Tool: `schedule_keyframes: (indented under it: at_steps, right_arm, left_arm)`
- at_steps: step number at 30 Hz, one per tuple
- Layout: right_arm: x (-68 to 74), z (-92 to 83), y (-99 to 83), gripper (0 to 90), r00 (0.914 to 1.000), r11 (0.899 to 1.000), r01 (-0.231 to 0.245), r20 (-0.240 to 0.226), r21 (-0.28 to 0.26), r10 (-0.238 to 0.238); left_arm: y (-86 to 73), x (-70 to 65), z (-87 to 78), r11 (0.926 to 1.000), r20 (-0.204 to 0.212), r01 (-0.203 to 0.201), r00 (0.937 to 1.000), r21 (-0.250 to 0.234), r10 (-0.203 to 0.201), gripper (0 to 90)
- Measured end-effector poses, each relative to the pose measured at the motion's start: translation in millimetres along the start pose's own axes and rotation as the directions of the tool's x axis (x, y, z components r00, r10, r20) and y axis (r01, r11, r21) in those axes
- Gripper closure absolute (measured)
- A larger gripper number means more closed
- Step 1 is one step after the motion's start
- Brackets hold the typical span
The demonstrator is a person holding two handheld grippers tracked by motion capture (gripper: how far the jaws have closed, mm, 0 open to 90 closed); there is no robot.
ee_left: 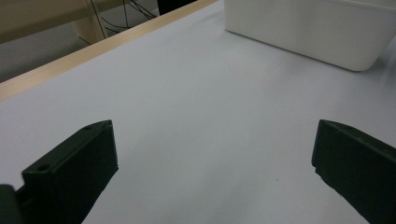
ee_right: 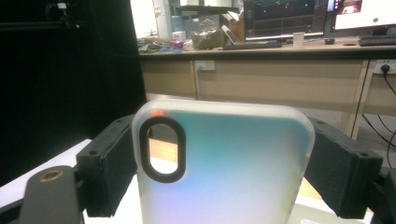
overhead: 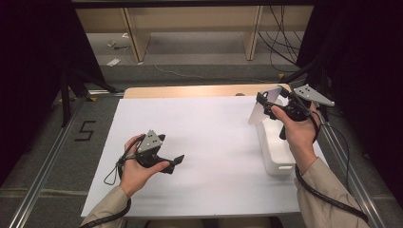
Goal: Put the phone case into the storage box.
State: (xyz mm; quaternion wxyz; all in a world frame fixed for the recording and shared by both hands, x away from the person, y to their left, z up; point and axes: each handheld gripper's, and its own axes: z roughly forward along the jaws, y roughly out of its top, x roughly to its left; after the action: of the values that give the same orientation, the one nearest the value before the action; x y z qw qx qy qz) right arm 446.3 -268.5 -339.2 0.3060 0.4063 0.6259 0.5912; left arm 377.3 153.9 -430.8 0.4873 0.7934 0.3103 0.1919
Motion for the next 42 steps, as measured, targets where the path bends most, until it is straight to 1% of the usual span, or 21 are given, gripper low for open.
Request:
schedule_keyframes:
  at_steps: [26,42]
  right_arm:
    - [-17.9,-3.3,-1.6,17.9,0.9981,1.0,-0.008,0.061,0.008,0.008]
    - [-27.0,-5.7,-2.0,17.9,0.996,1.0,-0.021,0.087,0.005,0.021]
  left_arm:
    - [-0.8,0.5,0.2,1.0,-0.001,0.004,1.0,0.002,-0.004,0.0]
    - [-1.0,0.9,0.3,1.0,0.0,0.005,1.0,0.001,-0.005,0.0]
